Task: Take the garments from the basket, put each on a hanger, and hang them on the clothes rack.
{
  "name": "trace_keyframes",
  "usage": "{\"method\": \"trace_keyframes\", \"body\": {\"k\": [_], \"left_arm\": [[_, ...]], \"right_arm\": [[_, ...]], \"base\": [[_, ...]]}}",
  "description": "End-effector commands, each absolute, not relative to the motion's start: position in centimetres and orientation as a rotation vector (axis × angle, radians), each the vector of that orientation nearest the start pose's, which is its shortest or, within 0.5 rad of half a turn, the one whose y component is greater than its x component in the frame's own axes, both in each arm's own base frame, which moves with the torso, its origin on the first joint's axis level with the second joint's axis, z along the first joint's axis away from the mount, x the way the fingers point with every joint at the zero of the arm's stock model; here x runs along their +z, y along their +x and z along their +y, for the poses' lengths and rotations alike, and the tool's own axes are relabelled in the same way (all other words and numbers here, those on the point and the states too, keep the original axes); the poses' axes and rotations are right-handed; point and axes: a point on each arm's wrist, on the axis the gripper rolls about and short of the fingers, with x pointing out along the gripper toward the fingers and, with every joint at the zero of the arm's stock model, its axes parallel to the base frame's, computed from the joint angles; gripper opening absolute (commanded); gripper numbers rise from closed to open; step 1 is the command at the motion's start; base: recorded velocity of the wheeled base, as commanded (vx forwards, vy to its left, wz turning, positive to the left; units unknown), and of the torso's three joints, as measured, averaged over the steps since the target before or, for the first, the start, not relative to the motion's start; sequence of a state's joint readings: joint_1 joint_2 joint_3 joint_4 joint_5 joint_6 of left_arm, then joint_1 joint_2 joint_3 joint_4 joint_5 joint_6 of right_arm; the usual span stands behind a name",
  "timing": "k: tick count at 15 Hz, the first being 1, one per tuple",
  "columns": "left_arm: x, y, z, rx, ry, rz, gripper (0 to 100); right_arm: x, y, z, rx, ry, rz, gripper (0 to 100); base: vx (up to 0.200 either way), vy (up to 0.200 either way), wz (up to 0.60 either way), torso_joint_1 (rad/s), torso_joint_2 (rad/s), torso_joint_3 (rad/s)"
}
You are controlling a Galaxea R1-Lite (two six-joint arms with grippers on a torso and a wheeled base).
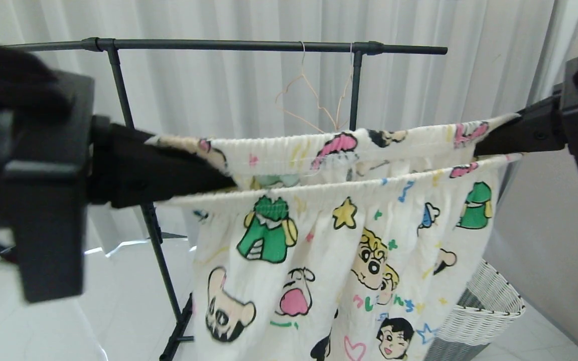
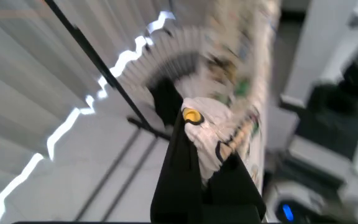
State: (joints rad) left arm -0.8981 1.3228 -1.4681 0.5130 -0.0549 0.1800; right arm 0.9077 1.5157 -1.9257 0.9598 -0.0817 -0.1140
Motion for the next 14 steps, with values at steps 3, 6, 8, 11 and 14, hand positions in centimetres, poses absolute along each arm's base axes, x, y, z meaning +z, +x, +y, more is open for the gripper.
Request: {"method": "trace_keyframes", "body": {"k": [3, 6, 8, 11, 14], "left_arm": [[34.2, 13.5, -16.8, -0.939, 0.332, 0.291, 0], [34.3, 13.4, -16.7, -0.935, 0.331, 0.286, 0], [34.2, 13.6, -16.7, -0.921, 0.336, 0.289, 0], [33.2, 14.3, -16.8, -0.811, 0.378, 0.323, 0], [31.2, 15.7, -16.2, -0.595, 0.456, 0.389, 0]], "right_arm": [[39.0, 10.6, 13.3, 0.836, -0.365, 0.428, 0], [38.7, 10.7, 13.4, 0.837, -0.377, 0.452, 100], [38.5, 10.5, 13.2, 0.838, -0.377, 0.459, 100], [38.1, 9.8, 12.2, 0.83, -0.374, 0.465, 100], [37.1, 8.9, 10.0, 0.779, -0.37, 0.491, 100]], "base": [[0.0, 0.0, 0.0, 0.0, 0.0, 0.0], [0.0, 0.0, 0.0, 0.0, 0.0, 0.0], [0.0, 0.0, 0.0, 0.0, 0.0, 0.0], [0.0, 0.0, 0.0, 0.0, 0.0, 0.0], [0.0, 0.0, 0.0, 0.0, 0.0, 0.0]]}}
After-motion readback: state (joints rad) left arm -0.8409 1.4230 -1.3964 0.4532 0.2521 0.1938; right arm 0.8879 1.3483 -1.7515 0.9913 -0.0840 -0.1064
